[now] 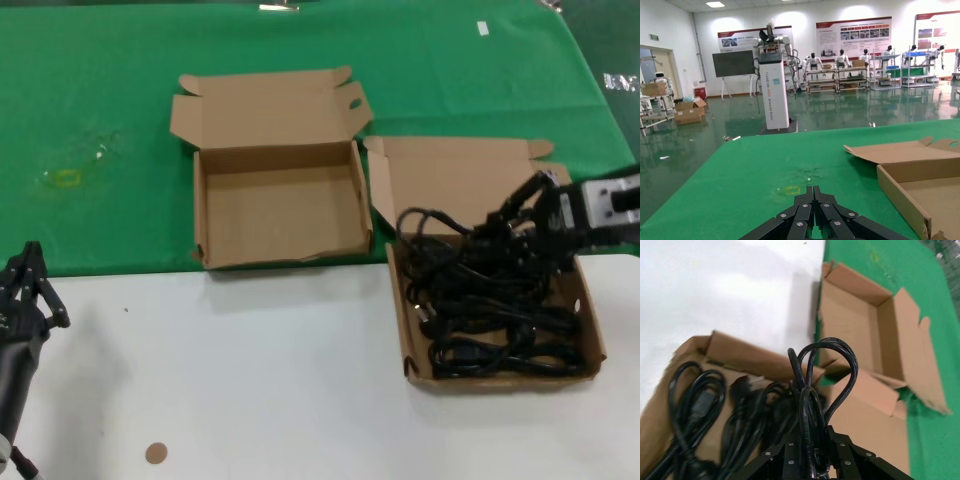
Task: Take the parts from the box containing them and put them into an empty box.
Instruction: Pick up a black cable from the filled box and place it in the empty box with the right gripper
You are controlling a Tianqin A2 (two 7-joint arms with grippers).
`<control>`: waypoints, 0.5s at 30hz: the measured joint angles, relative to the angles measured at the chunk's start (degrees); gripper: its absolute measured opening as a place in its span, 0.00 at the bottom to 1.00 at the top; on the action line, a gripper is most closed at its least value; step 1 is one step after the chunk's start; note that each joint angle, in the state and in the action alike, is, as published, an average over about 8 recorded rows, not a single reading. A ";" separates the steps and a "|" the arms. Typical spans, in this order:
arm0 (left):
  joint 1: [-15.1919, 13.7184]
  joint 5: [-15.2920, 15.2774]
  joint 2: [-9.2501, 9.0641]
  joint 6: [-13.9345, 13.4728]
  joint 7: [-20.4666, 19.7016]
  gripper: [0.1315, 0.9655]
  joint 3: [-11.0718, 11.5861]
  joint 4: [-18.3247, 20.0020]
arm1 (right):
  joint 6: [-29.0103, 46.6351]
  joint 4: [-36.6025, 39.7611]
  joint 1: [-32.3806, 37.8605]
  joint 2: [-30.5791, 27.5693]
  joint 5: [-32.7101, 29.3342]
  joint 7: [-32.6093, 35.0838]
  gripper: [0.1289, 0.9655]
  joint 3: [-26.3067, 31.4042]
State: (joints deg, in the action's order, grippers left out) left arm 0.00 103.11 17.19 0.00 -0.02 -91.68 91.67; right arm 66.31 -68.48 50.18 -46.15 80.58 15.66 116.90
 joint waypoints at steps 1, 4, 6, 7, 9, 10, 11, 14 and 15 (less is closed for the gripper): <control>0.00 0.00 0.00 0.00 0.00 0.02 0.00 0.00 | -0.05 -0.19 0.36 0.26 -0.15 -0.28 0.13 0.04; 0.00 0.00 0.00 0.00 0.00 0.02 0.00 0.00 | -0.36 -0.81 1.37 1.29 -0.71 -1.09 0.13 0.32; 0.00 0.00 0.00 0.00 0.00 0.02 0.00 0.00 | -0.69 -1.29 1.99 2.18 -1.21 -1.61 0.13 0.64; 0.00 0.00 0.00 0.00 0.00 0.02 0.00 0.00 | -0.89 -1.54 2.31 2.69 -1.52 -1.87 0.13 0.85; 0.00 0.00 0.00 0.00 0.00 0.02 0.00 0.00 | -1.33 -1.96 2.92 3.82 -2.17 -2.36 0.13 1.32; 0.00 0.00 0.00 0.00 0.00 0.02 0.00 0.00 | -1.60 -2.11 3.25 4.49 -2.54 -2.61 0.13 1.59; 0.00 0.00 0.00 0.00 0.00 0.02 0.00 0.00 | -1.88 -2.22 3.59 5.20 -2.91 -2.86 0.13 1.88; 0.00 0.00 0.00 0.00 0.00 0.02 0.00 0.00 | -2.86 -2.18 4.67 7.64 -4.08 -3.54 0.13 2.82; 0.00 0.00 0.00 0.00 0.00 0.02 0.00 0.00 | -3.22 -2.05 5.04 8.52 -4.44 -3.74 0.13 3.13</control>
State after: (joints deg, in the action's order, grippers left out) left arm 0.00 103.11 17.19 0.00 -0.02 -91.68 91.67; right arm 63.09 -70.53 55.22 -37.63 76.14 11.93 120.03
